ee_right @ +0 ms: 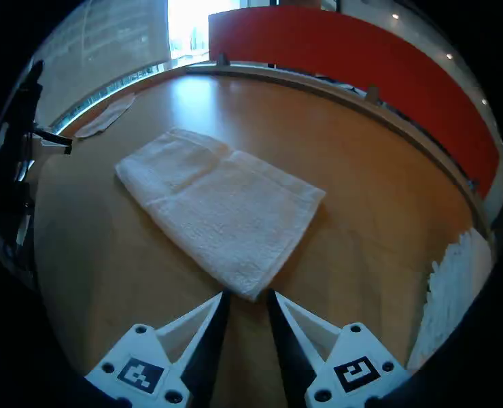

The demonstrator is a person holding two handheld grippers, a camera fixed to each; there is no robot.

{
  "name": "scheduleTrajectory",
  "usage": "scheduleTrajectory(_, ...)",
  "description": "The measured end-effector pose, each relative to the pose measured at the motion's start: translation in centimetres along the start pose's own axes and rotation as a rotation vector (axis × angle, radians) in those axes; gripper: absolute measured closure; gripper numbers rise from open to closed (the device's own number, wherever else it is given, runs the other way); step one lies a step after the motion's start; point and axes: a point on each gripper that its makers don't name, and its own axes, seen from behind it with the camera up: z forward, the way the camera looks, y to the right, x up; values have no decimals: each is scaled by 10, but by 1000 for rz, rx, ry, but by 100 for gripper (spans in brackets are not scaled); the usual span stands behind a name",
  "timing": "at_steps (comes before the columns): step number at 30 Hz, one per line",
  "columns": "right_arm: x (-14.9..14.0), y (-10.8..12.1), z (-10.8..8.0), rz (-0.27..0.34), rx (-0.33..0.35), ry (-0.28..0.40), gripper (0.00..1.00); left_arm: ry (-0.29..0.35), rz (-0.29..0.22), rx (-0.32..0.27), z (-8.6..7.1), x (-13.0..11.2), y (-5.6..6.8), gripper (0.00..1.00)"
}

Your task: Fold towel

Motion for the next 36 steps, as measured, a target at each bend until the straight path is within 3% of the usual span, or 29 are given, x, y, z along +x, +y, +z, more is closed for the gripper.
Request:
scheduleTrajectory(13,3,3,4,-36,0,6,95,-5,-4,6,-1,-4,-2,15)
scheduleTrajectory(23,17,1,-1,-46,-11,27,96,-6,-4,7,-1,-4,-3,15)
scheduleTrajectory(36,85,-14,-18,-92,-3,127,96,4,-20,8,-3,-4,-6,15)
